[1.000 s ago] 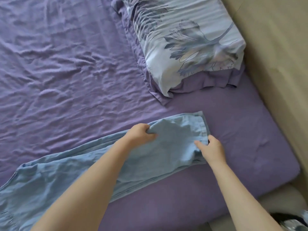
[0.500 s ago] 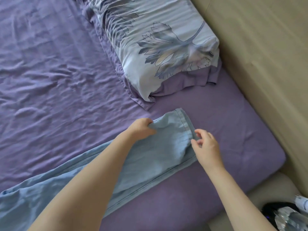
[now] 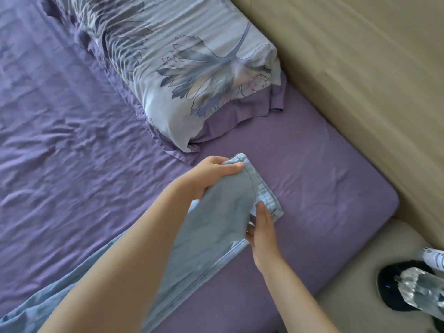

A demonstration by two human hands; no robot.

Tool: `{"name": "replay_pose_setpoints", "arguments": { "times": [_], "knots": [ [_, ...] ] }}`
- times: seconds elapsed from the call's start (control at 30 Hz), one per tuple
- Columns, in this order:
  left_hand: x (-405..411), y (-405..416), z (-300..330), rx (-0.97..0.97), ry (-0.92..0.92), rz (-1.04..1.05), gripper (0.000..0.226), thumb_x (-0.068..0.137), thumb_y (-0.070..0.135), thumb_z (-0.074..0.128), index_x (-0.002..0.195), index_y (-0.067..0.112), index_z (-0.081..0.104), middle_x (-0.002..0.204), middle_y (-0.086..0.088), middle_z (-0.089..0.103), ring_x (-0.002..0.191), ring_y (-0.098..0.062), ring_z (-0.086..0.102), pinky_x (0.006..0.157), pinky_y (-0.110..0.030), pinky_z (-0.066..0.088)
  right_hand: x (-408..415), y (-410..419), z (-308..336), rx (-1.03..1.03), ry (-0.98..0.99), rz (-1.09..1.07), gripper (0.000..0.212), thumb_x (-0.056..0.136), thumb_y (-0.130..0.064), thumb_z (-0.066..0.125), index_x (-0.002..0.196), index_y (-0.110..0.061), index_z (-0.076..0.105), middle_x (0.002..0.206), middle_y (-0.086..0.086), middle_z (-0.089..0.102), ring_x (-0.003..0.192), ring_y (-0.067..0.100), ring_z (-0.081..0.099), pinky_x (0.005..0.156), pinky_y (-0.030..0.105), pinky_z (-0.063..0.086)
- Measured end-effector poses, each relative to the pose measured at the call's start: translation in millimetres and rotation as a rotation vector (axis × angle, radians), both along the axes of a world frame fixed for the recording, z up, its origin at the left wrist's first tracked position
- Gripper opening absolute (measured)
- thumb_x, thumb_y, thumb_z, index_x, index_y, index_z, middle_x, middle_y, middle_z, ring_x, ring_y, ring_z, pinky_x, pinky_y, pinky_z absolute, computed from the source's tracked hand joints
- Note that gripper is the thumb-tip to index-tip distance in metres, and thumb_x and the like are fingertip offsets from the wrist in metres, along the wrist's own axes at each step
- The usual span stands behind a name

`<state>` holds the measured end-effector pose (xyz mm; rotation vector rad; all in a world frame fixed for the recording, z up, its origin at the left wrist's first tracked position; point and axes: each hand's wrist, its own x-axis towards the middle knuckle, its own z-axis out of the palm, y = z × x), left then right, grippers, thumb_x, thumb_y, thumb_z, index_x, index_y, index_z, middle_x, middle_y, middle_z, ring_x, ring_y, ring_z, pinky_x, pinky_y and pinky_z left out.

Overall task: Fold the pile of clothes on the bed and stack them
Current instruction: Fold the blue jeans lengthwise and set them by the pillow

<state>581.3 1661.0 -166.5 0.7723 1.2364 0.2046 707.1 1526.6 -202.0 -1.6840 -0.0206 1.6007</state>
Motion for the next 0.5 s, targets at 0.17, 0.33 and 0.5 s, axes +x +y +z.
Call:
{"name": "replay_pose_setpoints", "arguments": {
  "times": [0.17, 0.33, 0.5],
  "knots": [
    [-9, 10, 13, 0.049, -0.045, -0.01, 0.015, 0.088, 0.034, 0.067, 0.09, 0.021, 0.074, 0.087, -0.002, 0.072, 0.076, -0.016, 0.068, 0.074, -0.031, 0.058, 3, 6, 15, -0.028, 0.396, -0.262, 0.042, 0.089, -0.044, 0.055, 0.114, -0.013, 0.066, 0.112, 0.009, 0.07, 0.106, 0.023, 0.066, 0.089, 0.039, 0.052],
    [6, 24, 4, 0.355, 0.4, -0.324, 0.038, 0.097, 0.033, 0.051, 0.064, 0.019, 0.041, 0.059, 0.006, 0.037, 0.051, -0.012, 0.036, 0.041, -0.019, 0.029, 28, 1, 15, 0.061, -0.006, -0.229, 0.022, 0.085, -0.01, 0.068, 0.106, -0.012, 0.063, 0.1, 0.008, 0.07, 0.094, 0.023, 0.067, 0.08, 0.034, 0.054],
    [24, 26, -15, 0.639, 0.709, -0.595, 0.034, 0.095, 0.023, 0.051, 0.063, 0.017, 0.041, 0.065, 0.002, 0.044, 0.078, -0.026, 0.044, 0.064, -0.032, 0.034, 64, 0, 4, 0.122, -0.363, 0.196, 0.025, 0.085, -0.002, 0.065, 0.096, -0.023, 0.057, 0.094, -0.003, 0.064, 0.083, 0.012, 0.062, 0.063, 0.014, 0.049]
  ]
}}
